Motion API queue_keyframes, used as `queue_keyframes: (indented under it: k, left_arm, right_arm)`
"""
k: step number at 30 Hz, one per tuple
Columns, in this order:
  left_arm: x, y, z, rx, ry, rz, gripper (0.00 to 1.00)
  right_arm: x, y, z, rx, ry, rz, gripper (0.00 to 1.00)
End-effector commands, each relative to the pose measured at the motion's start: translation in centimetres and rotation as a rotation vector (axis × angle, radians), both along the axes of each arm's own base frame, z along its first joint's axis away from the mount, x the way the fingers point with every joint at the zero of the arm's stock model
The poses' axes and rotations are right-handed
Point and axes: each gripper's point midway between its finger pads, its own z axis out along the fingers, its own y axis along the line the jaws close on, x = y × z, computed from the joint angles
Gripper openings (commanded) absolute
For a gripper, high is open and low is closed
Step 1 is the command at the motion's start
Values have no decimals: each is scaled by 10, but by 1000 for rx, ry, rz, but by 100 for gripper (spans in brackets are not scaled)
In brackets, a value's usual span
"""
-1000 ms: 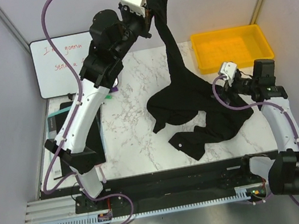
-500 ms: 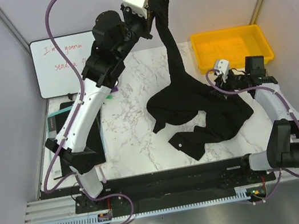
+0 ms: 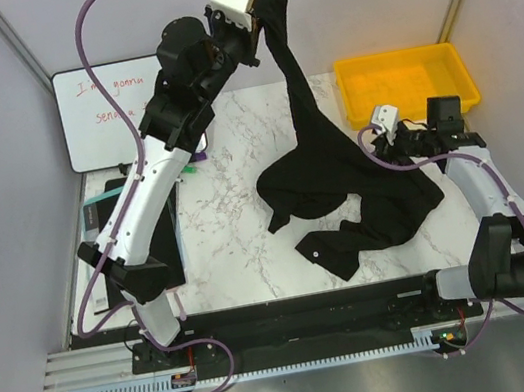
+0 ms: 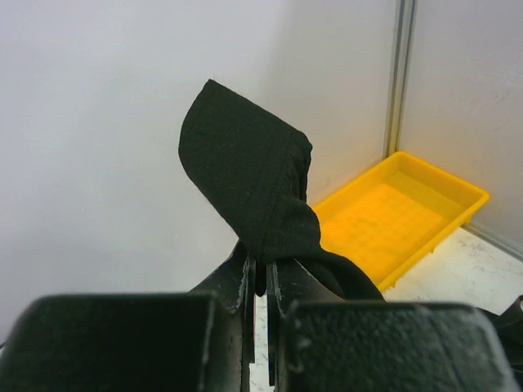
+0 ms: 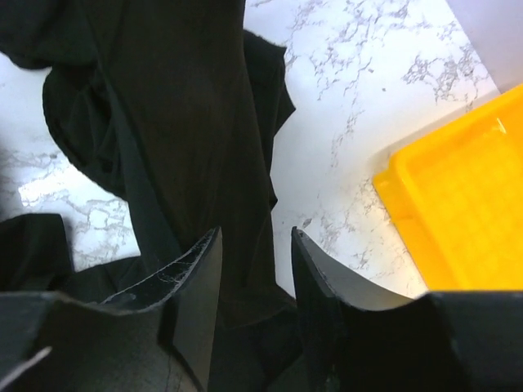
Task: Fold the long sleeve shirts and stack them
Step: Flatten the shirt out
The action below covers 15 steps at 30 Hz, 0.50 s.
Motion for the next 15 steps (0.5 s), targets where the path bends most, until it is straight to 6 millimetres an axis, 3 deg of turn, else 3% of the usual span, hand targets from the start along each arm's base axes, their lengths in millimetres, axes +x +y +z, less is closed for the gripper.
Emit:
queue_keyframes:
  k: [1, 3, 8, 11, 15]
  left_arm:
    - [1, 19, 32, -14, -98, 53, 2]
    - [4, 20, 30, -11, -96, 56, 2]
    - [8, 19, 25, 9, -99, 56, 2]
    - [9, 18, 25, 8, -101, 55, 2]
    - [13, 18, 23, 11, -101, 59, 2]
  right_arm:
    - [-10, -6, -7, -76, -38, 41, 50]
    - [-15, -10, -12, -103, -26, 67, 54]
    - [-5, -31, 9, -127, -37, 25, 71]
    - [-13, -39, 10, -143, -11, 43, 73]
    - [-37, -29, 7, -143, -10, 121, 75]
